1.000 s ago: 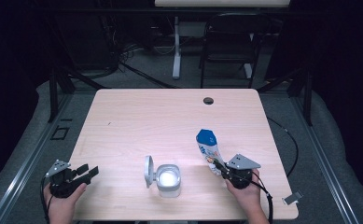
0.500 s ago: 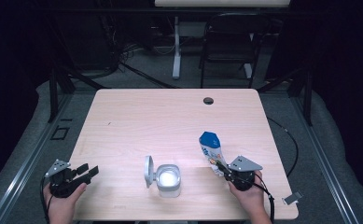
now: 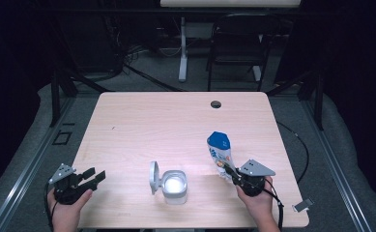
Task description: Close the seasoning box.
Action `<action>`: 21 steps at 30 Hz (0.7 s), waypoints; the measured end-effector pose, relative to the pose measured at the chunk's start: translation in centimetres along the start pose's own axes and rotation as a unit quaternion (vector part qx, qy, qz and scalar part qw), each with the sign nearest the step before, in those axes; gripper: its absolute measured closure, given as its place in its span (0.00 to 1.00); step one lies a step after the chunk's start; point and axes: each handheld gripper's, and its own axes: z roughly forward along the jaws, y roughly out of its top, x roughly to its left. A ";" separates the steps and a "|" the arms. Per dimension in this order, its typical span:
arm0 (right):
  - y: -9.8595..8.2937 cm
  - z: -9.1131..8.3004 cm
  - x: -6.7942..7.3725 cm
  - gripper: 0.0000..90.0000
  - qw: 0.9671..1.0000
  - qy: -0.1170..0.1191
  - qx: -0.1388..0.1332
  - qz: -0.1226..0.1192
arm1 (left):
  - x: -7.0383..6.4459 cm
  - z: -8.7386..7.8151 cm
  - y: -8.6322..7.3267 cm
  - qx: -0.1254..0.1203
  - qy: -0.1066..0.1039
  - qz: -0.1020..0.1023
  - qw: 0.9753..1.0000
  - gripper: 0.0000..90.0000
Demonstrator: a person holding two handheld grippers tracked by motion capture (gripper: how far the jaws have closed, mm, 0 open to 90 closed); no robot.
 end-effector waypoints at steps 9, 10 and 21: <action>-0.3 1.6 -0.1 0.99 0.999 -0.020 -0.022 0.027 | 0.4 0.4 -0.3 0.004 0.004 -0.006 1.000 0.55; -0.4 1.6 0.0 0.99 0.999 -0.022 -0.028 0.030 | 0.4 0.4 -0.4 0.006 0.004 -0.006 1.000 0.55; -0.6 1.6 0.1 1.00 0.999 -0.016 -0.018 0.024 | 0.4 0.1 -0.2 -0.002 0.004 -0.007 1.000 0.55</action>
